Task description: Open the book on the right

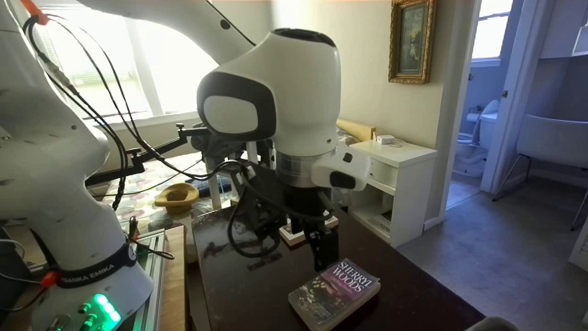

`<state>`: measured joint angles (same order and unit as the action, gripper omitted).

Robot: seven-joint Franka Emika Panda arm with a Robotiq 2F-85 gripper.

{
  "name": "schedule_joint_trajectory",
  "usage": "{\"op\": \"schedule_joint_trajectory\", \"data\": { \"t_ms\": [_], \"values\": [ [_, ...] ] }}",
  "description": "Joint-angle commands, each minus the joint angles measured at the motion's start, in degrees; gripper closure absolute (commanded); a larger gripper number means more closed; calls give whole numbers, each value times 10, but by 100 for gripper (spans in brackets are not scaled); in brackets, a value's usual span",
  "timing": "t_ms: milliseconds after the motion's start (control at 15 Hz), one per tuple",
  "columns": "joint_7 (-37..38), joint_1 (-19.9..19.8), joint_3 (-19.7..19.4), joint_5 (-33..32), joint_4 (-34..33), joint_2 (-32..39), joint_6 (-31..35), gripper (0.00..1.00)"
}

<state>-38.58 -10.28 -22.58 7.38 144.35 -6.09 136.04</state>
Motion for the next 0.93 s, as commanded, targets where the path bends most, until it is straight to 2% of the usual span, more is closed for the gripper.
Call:
{"op": "schedule_joint_trajectory", "data": {
  "t_ms": [0,333,600,867],
  "values": [
    [-58,-11,11,23,-13,26,-4,0],
    [-140,-21,17,24,-32,74,7,0],
    [-180,-41,32,69,-49,124,48,0],
    [-217,-67,64,108,-67,175,90,0]
  ]
}}
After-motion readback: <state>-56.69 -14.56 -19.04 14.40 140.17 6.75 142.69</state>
